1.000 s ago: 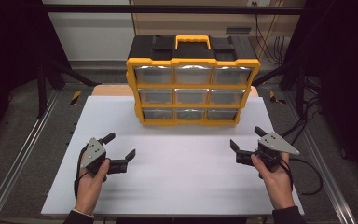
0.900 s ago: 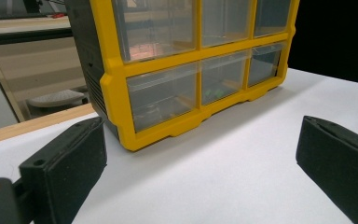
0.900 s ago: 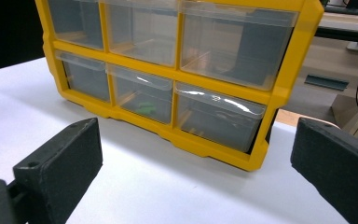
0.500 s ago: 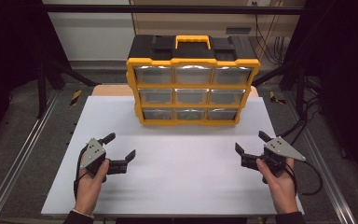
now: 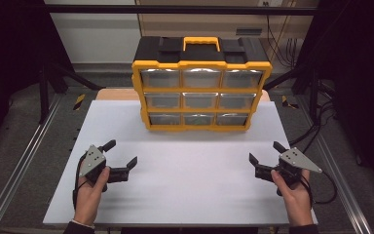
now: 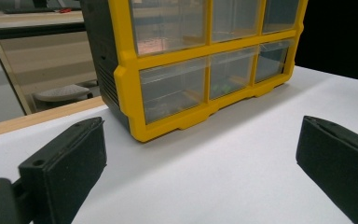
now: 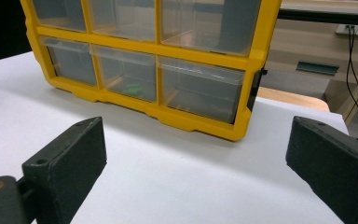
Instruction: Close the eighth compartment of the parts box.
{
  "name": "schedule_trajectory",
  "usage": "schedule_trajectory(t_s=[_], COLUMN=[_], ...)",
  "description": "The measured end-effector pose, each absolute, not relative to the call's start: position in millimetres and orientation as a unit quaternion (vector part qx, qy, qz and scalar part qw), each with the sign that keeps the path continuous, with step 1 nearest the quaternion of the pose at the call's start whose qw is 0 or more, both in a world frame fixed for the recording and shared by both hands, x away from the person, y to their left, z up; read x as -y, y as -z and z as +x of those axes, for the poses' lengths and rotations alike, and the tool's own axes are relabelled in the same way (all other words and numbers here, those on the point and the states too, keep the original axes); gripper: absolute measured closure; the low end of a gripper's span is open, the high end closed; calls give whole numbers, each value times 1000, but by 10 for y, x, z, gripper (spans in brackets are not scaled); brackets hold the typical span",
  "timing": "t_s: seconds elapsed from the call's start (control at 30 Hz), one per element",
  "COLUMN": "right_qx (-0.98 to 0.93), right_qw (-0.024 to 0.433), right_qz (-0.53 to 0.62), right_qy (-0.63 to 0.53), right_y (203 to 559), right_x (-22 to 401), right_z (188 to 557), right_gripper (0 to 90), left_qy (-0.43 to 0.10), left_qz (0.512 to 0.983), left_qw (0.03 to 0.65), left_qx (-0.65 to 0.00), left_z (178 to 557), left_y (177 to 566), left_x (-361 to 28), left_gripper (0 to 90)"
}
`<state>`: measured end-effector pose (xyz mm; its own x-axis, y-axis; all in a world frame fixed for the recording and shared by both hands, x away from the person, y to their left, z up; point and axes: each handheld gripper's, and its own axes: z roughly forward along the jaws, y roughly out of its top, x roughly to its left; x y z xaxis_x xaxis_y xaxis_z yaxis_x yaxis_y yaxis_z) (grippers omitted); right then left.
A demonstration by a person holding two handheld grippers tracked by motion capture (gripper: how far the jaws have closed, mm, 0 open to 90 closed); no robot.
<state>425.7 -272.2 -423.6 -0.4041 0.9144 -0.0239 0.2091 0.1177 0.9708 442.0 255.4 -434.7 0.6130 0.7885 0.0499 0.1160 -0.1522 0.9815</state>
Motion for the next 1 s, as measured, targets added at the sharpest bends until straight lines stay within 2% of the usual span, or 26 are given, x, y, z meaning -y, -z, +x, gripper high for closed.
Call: schedule_trajectory(t_s=[1.0], right_qx=[-669], right_qw=[341], right_qz=[394], right_qy=[-530], right_y=[4460], right_x=[2735], right_z=[4238], right_gripper=[54], left_qy=[-288], left_qz=[703], left_qw=[564], left_qx=[-322], left_z=[4380], left_y=[4390], left_x=[-2565], left_gripper=[12])
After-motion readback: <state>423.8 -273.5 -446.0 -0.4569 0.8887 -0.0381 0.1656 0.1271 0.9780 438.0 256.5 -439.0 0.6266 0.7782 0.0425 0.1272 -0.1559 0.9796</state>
